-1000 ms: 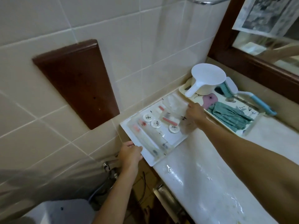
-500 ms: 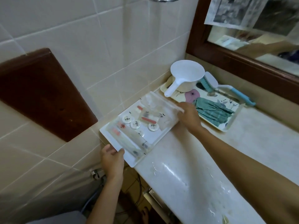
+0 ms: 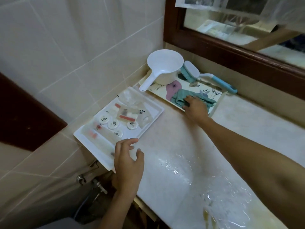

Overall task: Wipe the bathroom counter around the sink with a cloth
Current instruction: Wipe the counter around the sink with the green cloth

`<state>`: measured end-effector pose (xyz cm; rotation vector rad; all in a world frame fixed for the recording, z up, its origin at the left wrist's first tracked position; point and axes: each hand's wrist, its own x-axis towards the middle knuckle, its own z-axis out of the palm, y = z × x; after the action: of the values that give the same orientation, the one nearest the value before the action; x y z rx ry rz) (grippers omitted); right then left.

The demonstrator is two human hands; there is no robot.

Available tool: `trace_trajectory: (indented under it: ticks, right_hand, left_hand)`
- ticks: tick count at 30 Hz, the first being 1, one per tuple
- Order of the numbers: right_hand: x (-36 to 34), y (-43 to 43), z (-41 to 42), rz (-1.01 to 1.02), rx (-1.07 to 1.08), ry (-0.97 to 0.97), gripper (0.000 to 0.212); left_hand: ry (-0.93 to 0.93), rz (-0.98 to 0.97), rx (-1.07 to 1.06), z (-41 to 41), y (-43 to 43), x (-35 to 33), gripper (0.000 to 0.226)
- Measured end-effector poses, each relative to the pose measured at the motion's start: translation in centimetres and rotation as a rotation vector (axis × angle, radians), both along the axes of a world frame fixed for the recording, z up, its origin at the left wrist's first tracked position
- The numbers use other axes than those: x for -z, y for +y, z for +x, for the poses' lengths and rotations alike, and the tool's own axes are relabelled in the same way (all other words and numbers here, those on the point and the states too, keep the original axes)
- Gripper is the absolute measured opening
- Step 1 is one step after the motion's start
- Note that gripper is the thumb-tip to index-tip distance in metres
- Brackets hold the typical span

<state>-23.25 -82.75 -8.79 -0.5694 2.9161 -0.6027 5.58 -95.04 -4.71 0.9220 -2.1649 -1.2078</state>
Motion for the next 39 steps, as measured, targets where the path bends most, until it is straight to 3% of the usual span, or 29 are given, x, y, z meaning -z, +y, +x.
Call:
trace_trajectory:
  ticks: [7,14,19,22,26,32,35,39]
  right_hand:
    - [-0.3,-0.1,-1.1,0.011,0.055,0.07,0.016]
    - [-4.6,3.5,-0.5,-0.5,0.211,0.006,0.004]
    - [-8.0,8.0,7.5,-0.662,0.155,0.188,0.013]
    - [-4.7,9.2,13.9,-0.478,0.036,0.292,0.022]
    - [0.1,9.7,19.7,-0.104,-0.261,0.14,0.035]
    - [0.8,9.5,17.8,0.211,-0.461,0.035,0.055]
    - [1.4,8.2,16.0,0.253,-0.416,-0.03,0.055]
    - [2.2,3.1,15.8,0.261,-0.172,-0.035,0.056]
  left_hand:
    - [-0.184,-0.006,0.218,0.1,1.7,1.7,0.038]
    - [-0.26,-0.06,0.331,0.3,1.2,2.5,0.034]
    - [-0.324,-0.24,0.455,0.6,0.1,4.9,0.036]
    - [-0.324,-0.394,0.518,1.1,-0.4,6.4,0.04]
    - [-0.301,-0.471,0.563,1.5,-1.2,7.3,0.047]
    - [-0.253,-0.498,0.574,1.7,-1.6,7.6,0.045]
    - [-0.235,-0.511,0.559,1.7,-1.6,7.8,0.044]
    - [-0.231,-0.523,0.56,1.7,-1.7,7.9,0.043]
